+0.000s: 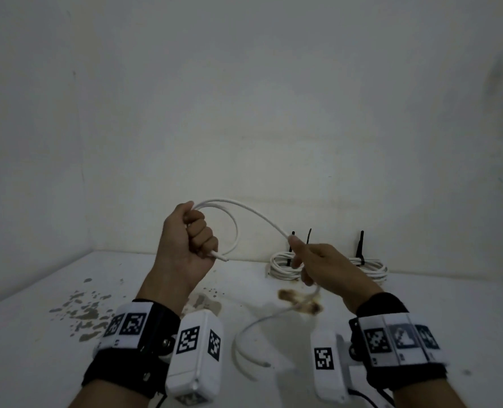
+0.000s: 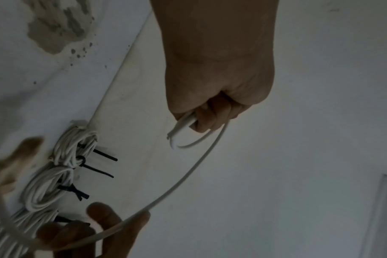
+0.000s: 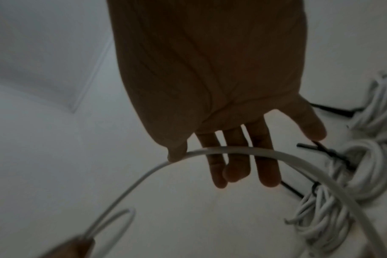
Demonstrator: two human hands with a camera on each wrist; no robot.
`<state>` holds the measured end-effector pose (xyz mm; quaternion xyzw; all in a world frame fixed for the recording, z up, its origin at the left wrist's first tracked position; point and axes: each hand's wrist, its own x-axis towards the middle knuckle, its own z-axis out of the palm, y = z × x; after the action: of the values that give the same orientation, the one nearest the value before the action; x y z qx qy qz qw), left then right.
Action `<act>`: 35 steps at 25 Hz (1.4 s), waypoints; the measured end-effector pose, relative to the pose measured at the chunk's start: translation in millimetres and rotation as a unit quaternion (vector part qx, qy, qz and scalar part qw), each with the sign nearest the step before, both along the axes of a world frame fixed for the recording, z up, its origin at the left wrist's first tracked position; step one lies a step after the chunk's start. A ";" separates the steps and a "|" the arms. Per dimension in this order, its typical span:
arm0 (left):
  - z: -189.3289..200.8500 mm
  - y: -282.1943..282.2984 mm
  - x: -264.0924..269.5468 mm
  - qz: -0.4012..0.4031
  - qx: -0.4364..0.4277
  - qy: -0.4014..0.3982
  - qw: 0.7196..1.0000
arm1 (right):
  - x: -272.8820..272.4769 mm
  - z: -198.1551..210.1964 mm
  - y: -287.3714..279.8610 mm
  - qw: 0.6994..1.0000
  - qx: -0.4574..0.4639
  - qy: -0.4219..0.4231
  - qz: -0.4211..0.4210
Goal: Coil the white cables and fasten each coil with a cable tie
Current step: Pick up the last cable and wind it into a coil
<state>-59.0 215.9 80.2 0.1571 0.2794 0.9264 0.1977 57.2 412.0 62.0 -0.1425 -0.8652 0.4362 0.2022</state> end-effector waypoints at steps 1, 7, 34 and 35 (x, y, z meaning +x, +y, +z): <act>-0.5 -0.6 -0.6 0.007 0.010 -0.004 1.000 | -1.5 -1.8 -2.3 0.999 0.032 0.008 -0.016; -1.7 6.5 1.0 0.029 0.064 -0.023 0.997 | -5.7 7.1 -36.9 0.979 0.100 0.176 0.003; 0.7 30.2 38.6 0.143 -0.295 0.193 0.925 | 15.4 27.7 -77.4 0.944 0.248 0.058 0.207; 0.7 30.5 38.3 0.146 -0.307 0.213 0.916 | 16.4 28.6 -76.3 0.948 0.229 0.054 0.214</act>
<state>-20.8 246.4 80.9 0.2392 0.6057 0.7581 0.0345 73.6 335.6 90.6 0.1202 -0.9399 0.2660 0.1773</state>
